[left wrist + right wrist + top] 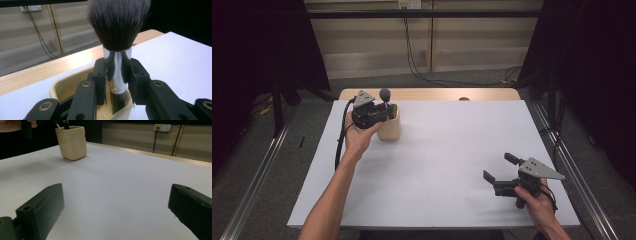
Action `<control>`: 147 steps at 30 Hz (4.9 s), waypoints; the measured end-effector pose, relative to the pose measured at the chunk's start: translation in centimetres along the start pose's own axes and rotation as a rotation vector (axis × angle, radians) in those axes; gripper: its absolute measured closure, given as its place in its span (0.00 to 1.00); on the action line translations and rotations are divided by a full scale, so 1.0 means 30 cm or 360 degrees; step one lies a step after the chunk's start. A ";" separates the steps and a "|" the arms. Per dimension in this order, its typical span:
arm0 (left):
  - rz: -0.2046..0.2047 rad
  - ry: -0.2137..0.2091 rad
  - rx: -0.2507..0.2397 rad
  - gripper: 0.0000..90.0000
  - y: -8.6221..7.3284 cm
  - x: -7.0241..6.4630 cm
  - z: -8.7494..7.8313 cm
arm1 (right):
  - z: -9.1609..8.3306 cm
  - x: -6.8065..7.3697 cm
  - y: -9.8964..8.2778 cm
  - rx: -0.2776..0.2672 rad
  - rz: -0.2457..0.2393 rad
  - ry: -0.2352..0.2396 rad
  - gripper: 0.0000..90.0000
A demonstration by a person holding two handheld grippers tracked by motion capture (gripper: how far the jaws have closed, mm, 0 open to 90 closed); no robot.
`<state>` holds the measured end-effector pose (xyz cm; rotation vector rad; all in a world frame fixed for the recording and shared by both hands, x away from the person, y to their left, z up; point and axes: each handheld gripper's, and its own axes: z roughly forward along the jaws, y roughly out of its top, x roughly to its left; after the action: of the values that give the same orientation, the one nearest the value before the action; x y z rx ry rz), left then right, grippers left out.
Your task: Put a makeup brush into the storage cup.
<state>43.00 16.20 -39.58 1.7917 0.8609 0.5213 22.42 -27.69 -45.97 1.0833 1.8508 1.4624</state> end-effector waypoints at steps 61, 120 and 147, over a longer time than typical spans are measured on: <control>-0.0016 0.0124 -0.0191 0.03 -0.051 0.016 -0.156 | -0.002 -0.012 -0.001 -0.0009 0.0005 -0.0016 0.00; -0.0041 0.0083 -0.0154 0.04 -0.341 -0.097 -0.494 | -0.013 -0.009 -0.001 -0.0006 0.0000 -0.0036 0.00; -0.0008 0.0083 -0.0157 0.04 -0.417 -0.172 -0.615 | -0.018 -0.009 -0.002 -0.0006 -0.0007 -0.0043 0.00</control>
<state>22.93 26.26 -44.09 1.6922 0.8605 0.5995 22.12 -28.22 -45.90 1.0913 1.8296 1.4415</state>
